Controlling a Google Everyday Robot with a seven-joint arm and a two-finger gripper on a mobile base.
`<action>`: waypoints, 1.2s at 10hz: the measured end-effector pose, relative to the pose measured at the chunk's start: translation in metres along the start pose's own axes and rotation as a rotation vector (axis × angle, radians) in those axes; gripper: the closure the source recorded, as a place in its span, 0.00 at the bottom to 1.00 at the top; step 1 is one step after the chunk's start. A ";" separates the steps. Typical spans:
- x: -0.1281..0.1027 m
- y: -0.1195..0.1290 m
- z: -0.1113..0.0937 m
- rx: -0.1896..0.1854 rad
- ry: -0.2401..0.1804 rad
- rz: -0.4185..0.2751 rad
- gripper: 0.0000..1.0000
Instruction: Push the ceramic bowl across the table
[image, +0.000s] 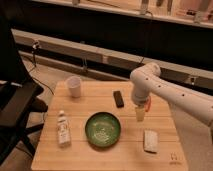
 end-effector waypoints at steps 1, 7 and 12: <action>0.000 0.000 0.001 -0.001 0.003 -0.002 0.26; -0.029 0.028 0.027 0.070 0.040 -0.187 0.88; -0.047 0.045 0.054 0.020 0.032 -0.248 1.00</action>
